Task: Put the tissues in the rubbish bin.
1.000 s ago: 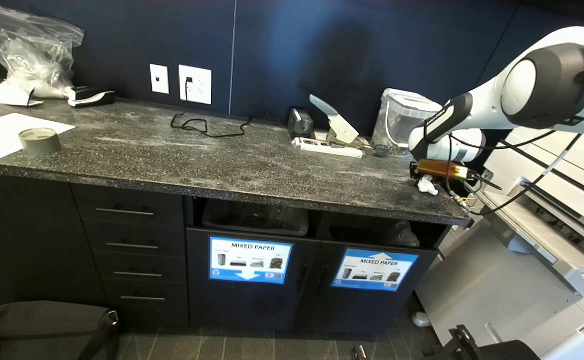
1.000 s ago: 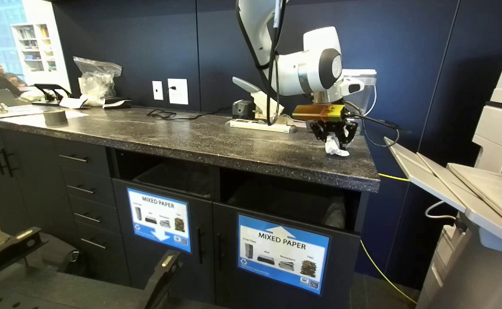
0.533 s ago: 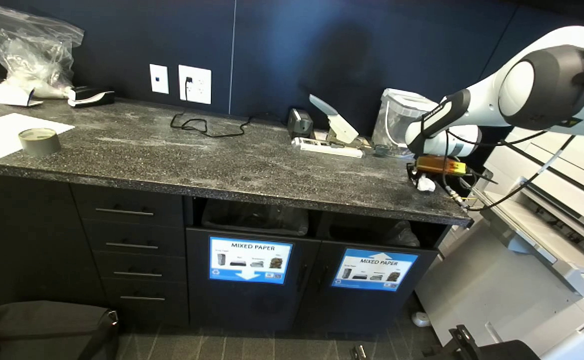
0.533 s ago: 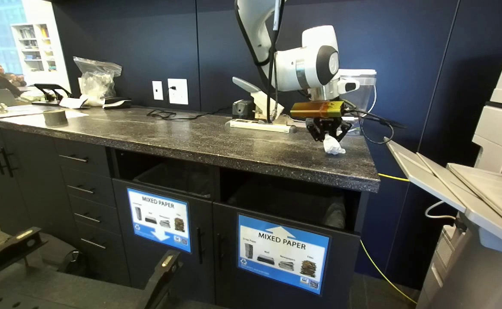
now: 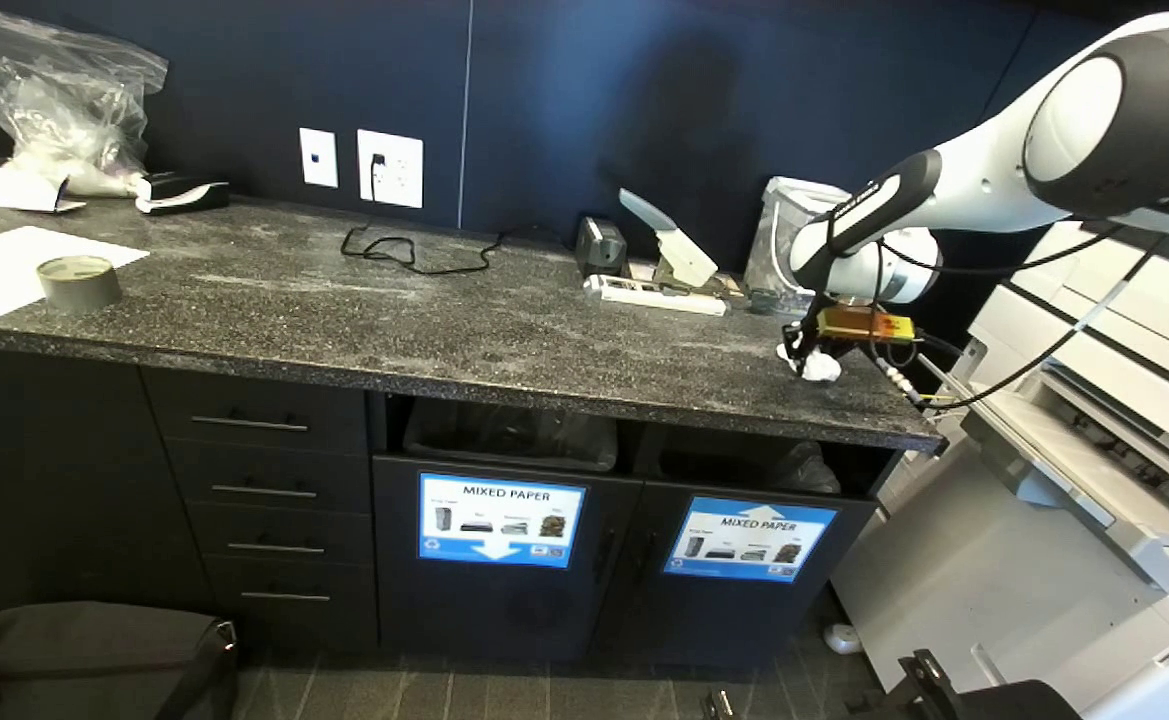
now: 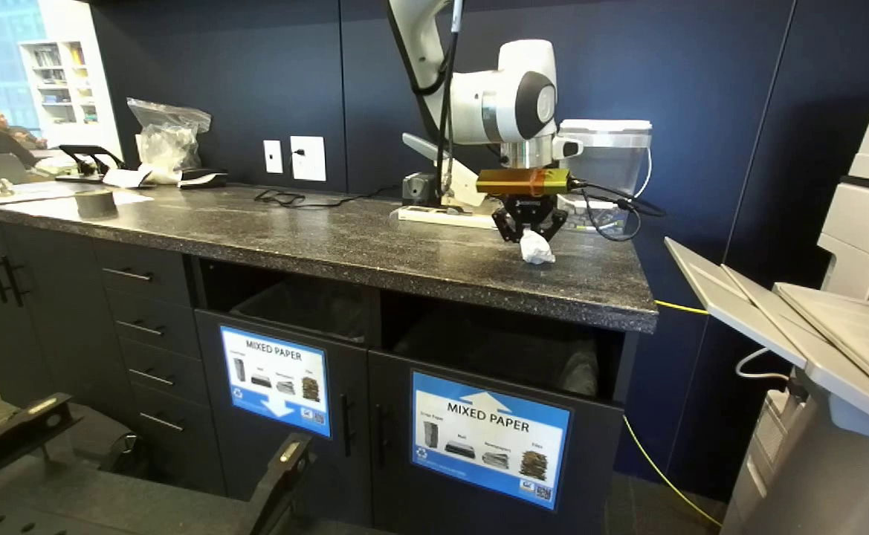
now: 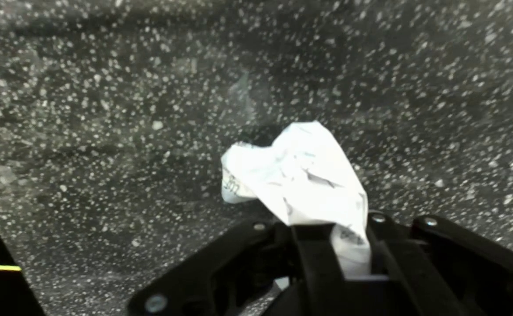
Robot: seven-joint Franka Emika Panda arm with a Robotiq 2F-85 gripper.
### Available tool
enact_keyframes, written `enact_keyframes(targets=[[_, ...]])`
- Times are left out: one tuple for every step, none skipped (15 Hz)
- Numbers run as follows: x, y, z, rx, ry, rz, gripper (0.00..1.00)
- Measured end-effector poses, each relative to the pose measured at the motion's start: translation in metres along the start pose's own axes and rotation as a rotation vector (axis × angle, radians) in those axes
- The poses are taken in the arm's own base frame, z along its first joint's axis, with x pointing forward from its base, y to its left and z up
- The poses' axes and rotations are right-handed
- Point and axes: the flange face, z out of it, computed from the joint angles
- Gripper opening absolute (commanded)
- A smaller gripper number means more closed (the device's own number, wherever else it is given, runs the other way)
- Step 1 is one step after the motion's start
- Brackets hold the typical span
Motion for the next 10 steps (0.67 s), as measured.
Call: enact_keyframes(targets=[[-0.006,-0.007,-0.002,0.01,-0.013,-0.017,0.12],[-0.014,-0.014,-0.004,0.017,-0.029,-0.034,0.12],[-0.022,-0.022,-0.007,0.022,-0.045,-0.053,0.12],[-0.032,-0.03,-0.009,0.027,-0.064,-0.073,0.12],[-0.042,-0.038,-0.012,0.032,-0.081,-0.091,0.12],[-0.052,-0.046,-0.014,0.038,-0.099,-0.108,0.12],[-0.063,-0.054,-0.017,0.043,-0.116,-0.124,0.12],[-0.073,-0.061,-0.02,0.049,-0.132,-0.14,0.12],[-0.085,-0.068,-0.022,0.054,-0.149,-0.155,0.12],[-0.097,-0.074,-0.025,0.061,-0.165,-0.169,0.12]])
